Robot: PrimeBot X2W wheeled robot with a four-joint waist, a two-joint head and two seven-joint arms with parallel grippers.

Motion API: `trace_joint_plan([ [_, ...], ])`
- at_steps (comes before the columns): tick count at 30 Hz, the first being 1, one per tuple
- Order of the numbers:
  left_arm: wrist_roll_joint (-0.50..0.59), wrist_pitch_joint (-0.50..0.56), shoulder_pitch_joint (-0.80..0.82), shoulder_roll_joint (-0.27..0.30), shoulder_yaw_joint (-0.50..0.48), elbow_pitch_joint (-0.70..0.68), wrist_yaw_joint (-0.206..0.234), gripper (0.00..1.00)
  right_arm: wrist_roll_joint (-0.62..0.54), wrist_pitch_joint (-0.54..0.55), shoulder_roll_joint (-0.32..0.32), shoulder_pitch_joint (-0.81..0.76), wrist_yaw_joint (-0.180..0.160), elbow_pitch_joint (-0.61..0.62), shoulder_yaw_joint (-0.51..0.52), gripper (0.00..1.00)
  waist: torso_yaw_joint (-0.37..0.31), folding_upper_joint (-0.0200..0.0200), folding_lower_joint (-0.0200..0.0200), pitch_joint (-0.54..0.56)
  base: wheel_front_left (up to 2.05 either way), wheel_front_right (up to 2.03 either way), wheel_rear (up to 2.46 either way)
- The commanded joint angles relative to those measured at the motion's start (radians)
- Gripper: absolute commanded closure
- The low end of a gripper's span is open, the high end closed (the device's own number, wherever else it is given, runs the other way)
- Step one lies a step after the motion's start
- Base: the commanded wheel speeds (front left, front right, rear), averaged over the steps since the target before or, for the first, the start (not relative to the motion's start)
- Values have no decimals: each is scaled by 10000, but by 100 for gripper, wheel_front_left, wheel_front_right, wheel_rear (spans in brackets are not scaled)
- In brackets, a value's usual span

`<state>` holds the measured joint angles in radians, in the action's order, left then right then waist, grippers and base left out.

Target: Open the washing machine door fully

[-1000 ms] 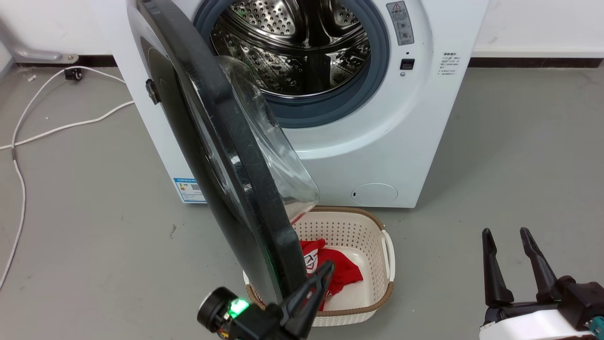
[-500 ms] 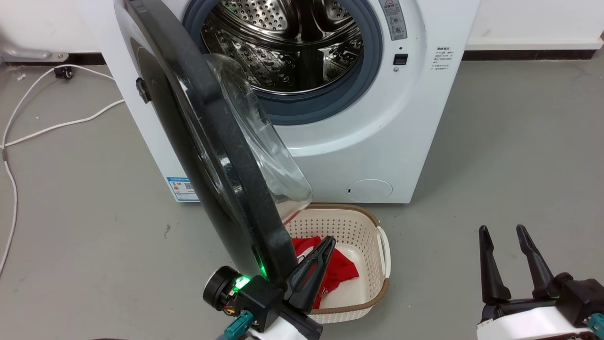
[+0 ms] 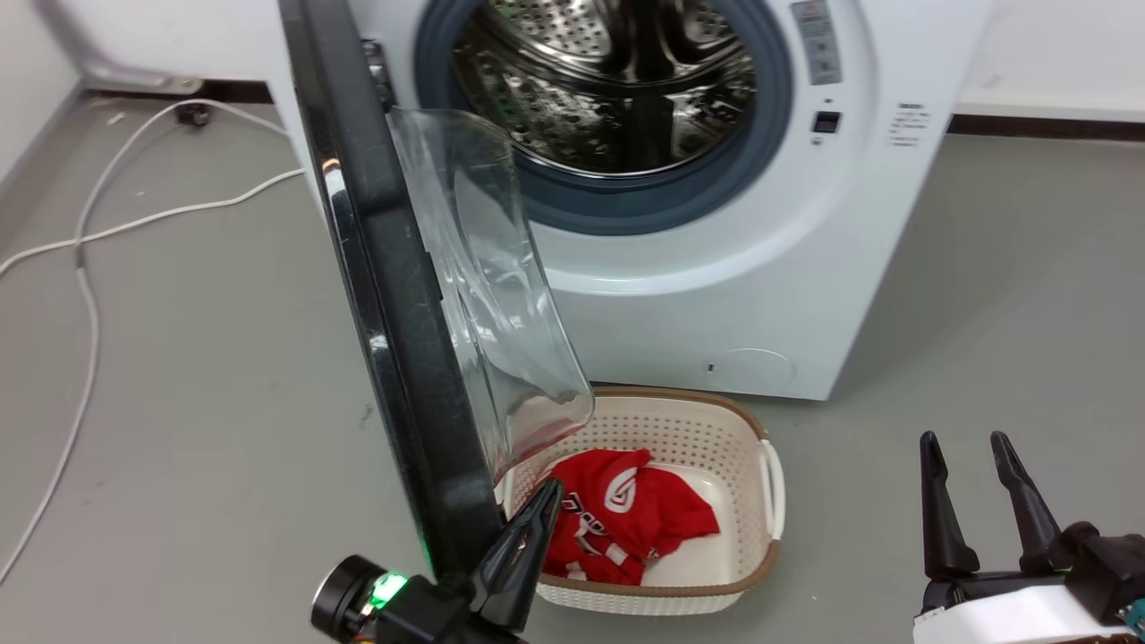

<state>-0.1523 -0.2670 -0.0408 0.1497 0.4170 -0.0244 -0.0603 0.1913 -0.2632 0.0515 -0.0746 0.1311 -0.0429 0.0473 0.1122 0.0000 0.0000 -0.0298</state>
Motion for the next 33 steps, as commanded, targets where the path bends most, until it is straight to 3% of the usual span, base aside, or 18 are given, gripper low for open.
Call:
trace_joint_plan([
  [1, 5, 46, -153, 141, -280, -86, 181, 100, -78, -19, -25, -87, -7, 9, 41, 0, 466, 0, 0, -5, 0, 0, 0],
  [8, -150, 38, -821, 138, -673, -594, 479, 100, -87, -19, -22, -38, -7, 26, 36, 0, 1446, 0, 0, -64, 0, 0, 0],
  [16, -323, 38, -796, 525, -1939, -454, 887, 100, -172, -19, -20, 114, -7, -57, -111, 0, 2195, 0, 0, -176, 0, 0, 0],
  [27, -1163, 21, 600, 1270, -5467, 1065, 1083, 100, -306, 152, -22, 324, -5, 43, -204, 0, 1823, 0, 0, -570, 0, 0, 0],
  [33, -1207, 15, 1686, 1961, -6764, 2377, 675, 100, -444, 260, -20, 515, -7, 272, -136, 0, 1549, 0, 0, -1090, 0, 0, 0],
])
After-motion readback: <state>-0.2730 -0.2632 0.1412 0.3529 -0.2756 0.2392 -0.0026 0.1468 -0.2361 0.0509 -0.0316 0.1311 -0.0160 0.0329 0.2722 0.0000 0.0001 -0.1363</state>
